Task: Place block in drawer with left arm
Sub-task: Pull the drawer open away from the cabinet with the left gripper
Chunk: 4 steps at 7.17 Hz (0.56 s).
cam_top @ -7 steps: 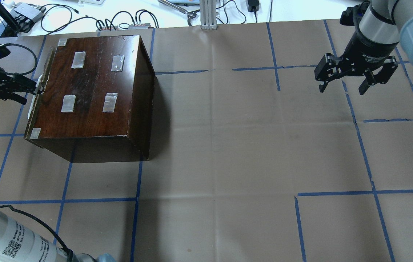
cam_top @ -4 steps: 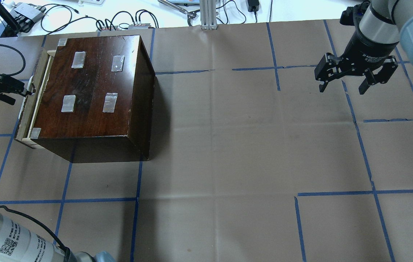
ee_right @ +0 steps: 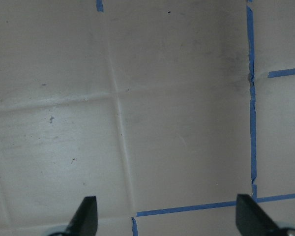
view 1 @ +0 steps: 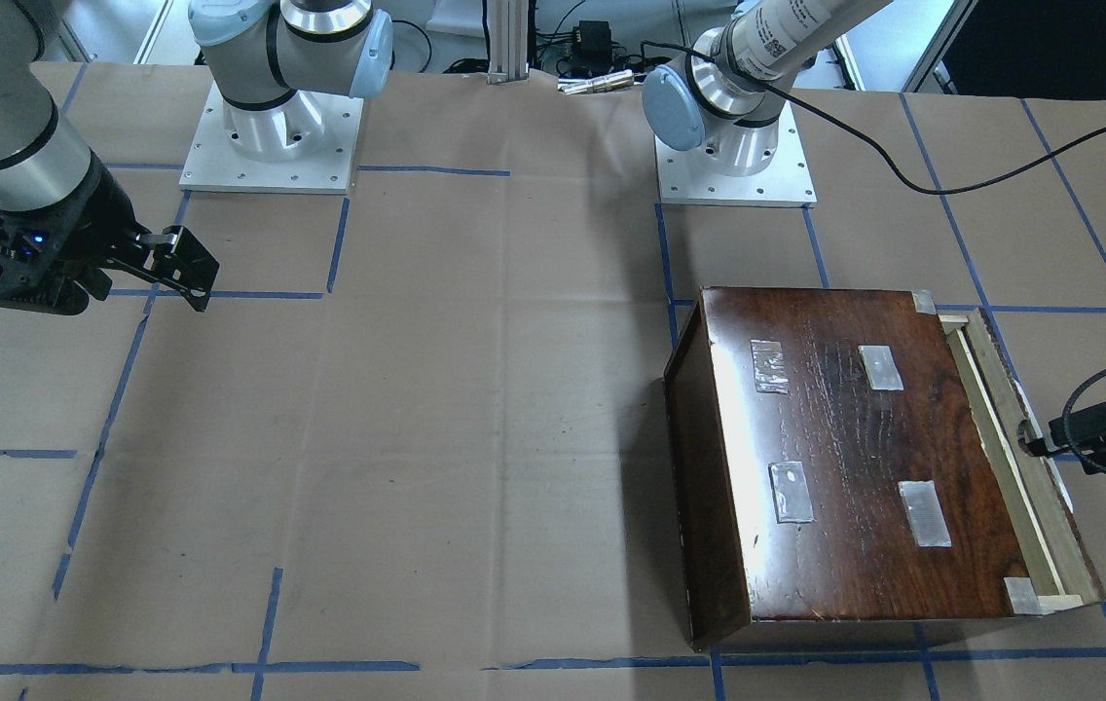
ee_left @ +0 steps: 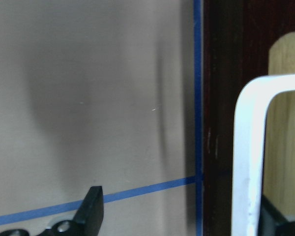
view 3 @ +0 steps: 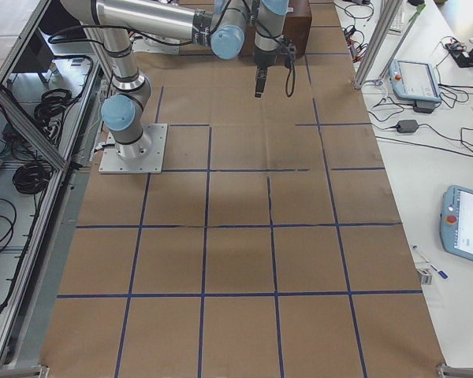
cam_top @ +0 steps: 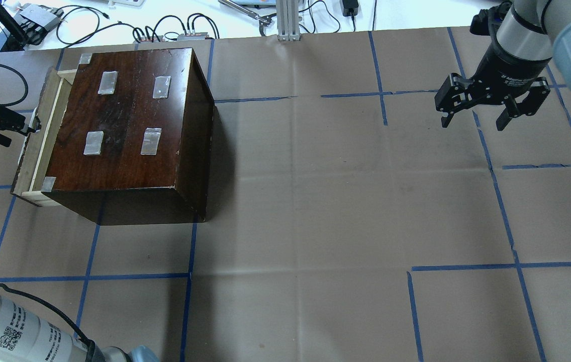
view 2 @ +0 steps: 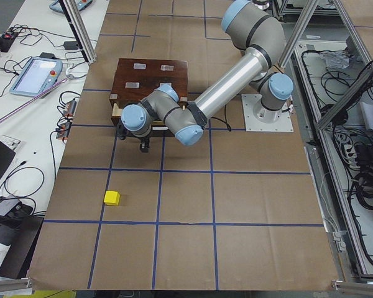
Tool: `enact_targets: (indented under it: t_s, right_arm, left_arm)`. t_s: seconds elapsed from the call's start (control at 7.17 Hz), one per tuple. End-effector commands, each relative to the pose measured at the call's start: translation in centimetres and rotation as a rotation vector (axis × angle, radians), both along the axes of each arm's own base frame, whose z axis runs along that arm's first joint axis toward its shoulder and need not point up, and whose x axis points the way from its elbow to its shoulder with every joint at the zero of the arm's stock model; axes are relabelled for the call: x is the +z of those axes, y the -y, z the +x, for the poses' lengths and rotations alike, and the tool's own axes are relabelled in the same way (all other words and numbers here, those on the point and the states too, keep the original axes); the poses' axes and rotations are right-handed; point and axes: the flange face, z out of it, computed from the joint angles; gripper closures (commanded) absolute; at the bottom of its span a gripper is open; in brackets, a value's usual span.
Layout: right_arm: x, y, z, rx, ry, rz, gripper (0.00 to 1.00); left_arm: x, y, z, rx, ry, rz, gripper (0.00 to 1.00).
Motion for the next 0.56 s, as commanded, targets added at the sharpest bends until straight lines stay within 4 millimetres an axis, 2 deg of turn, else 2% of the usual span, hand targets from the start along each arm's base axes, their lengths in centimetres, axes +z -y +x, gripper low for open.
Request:
enact_targets:
  t_s: [0.0,0.42]
  right_arm:
    - [-0.03,-0.01,0.00,0.000,0.000,0.001,0.00]
    - [0.04,0.01,0.00,0.000,0.000,-0.001,0.00]
  left_arm:
    - [0.28,-0.64,2.19,0.001,0.010,-0.014,0.02]
    - [0.46,-0.04,3.00,-0.011,0.024,-0.019,0.02]
